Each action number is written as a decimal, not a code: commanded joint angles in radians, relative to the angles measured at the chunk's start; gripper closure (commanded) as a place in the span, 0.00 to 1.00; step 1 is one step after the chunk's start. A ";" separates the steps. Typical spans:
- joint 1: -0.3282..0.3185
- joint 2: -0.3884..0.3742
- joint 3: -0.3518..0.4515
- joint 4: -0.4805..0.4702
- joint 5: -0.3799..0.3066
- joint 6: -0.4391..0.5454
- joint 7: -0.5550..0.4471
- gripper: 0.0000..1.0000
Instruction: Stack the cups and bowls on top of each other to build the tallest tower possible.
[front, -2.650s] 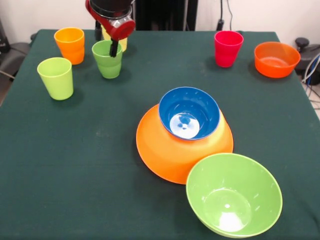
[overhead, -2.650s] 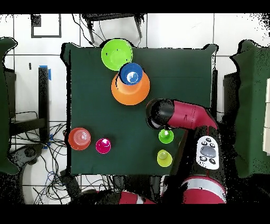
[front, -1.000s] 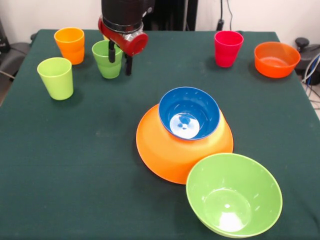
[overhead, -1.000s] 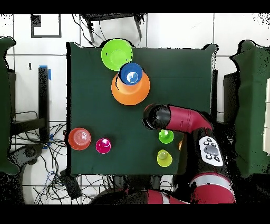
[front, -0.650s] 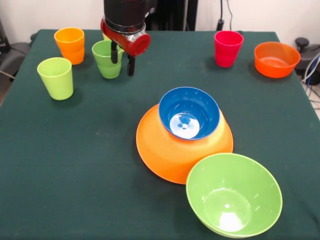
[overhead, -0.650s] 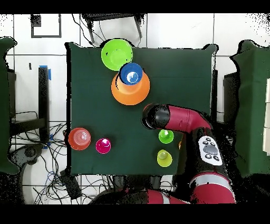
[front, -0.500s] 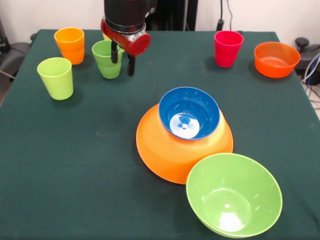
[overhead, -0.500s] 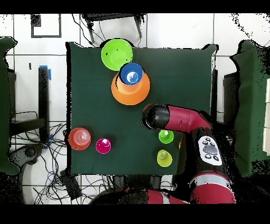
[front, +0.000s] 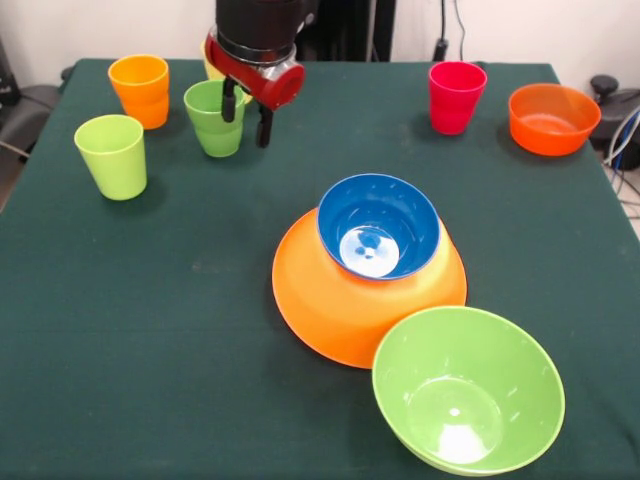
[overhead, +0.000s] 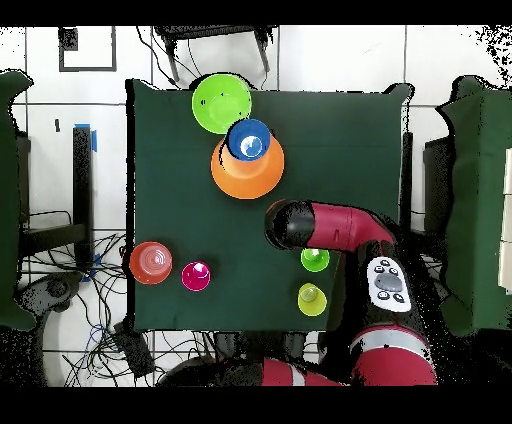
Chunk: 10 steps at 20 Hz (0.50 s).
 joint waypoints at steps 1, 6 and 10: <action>0.042 0.065 0.020 0.002 -0.092 0.019 -0.048 0.00; 0.055 0.054 -0.011 0.009 -0.117 0.004 -0.039 0.00; 0.058 0.057 -0.031 0.026 -0.130 -0.013 -0.025 0.00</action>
